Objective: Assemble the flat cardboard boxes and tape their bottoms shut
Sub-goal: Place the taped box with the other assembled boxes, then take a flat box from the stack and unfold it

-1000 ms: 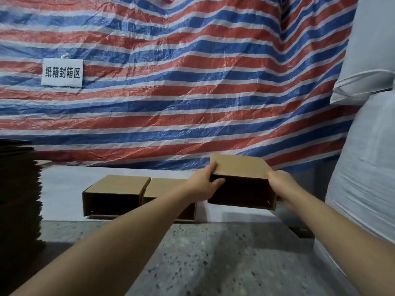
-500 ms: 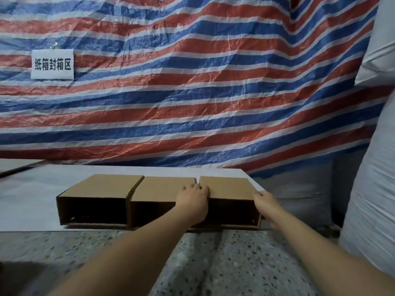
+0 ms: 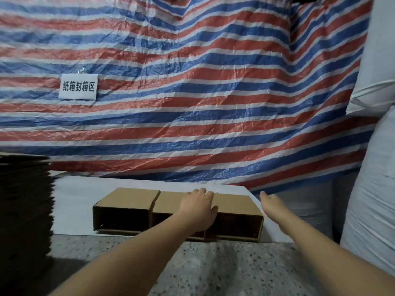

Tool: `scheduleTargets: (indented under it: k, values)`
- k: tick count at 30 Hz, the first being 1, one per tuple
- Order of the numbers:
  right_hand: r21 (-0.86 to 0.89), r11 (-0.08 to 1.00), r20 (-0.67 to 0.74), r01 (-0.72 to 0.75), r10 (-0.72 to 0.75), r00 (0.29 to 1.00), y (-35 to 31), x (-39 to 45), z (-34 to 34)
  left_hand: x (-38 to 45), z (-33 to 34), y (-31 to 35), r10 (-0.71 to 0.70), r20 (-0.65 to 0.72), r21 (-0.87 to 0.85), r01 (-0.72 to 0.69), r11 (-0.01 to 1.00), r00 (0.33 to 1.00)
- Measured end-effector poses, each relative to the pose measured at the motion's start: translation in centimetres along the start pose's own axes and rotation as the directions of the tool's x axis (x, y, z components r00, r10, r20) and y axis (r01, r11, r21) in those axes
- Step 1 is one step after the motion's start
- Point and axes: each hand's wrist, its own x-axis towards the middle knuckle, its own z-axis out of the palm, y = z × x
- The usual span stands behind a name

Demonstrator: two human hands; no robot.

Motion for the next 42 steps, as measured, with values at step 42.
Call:
scheduleTargets:
  k: [42]
  values:
    - [0.045, 0.782, -0.005, 0.621, -0.622, 0.783, -24.3, -33.9, 0.1, -33.7, -33.0, -15.7, -0.029, -0.583, 0.315, 0.26, 0.913, 0.812]
